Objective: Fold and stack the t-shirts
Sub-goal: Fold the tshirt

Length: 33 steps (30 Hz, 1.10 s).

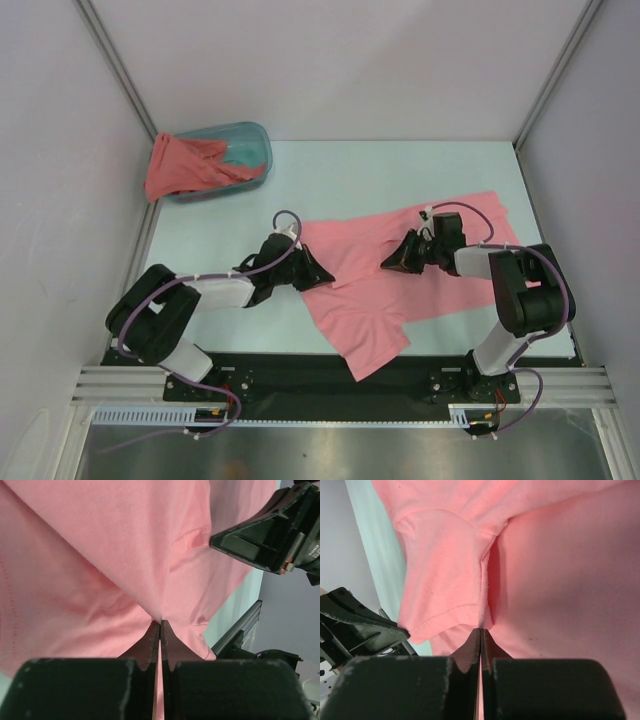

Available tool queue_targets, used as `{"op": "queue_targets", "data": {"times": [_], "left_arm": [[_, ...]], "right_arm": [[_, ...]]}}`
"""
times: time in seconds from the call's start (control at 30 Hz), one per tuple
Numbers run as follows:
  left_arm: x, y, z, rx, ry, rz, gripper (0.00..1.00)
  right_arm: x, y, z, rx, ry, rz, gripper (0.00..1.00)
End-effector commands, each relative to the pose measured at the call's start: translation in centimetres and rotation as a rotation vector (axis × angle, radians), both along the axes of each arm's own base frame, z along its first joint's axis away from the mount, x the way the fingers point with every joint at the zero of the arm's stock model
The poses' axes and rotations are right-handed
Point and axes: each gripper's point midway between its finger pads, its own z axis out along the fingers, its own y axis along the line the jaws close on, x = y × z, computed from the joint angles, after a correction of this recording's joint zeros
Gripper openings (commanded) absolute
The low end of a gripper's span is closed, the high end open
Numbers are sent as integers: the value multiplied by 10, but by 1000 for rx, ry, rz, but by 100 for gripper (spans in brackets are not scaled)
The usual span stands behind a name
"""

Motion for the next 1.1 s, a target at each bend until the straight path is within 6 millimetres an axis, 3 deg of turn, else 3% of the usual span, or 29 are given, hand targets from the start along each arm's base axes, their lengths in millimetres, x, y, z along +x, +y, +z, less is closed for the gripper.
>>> {"op": "queue_targets", "data": {"times": [0.0, 0.27, 0.67, 0.93, 0.97, 1.03, 1.07], "left_arm": [[-7, -11, 12, -64, -15, -27, 3], [-18, -14, 1, -76, 15, -37, 5], [-13, -14, 0, -53, 4, -34, 5], [-18, -11, -11, -41, 23, -33, 6], [-20, -8, -14, -27, 19, -37, 7], [-21, -3, -3, -28, -24, -25, 18], [-24, 5, -8, 2, -29, -24, 25]], "right_arm": [[9, 5, 8, 29, -43, 42, 0], [13, 0, 6, 34, -41, 34, 0], [17, -18, 20, 46, -50, 22, 0], [8, -18, 9, 41, -11, 45, 0], [6, -18, 7, 42, -1, 47, 0], [4, -21, 7, 32, -3, 54, 1], [2, -23, 9, 25, 0, 53, 2]]}}
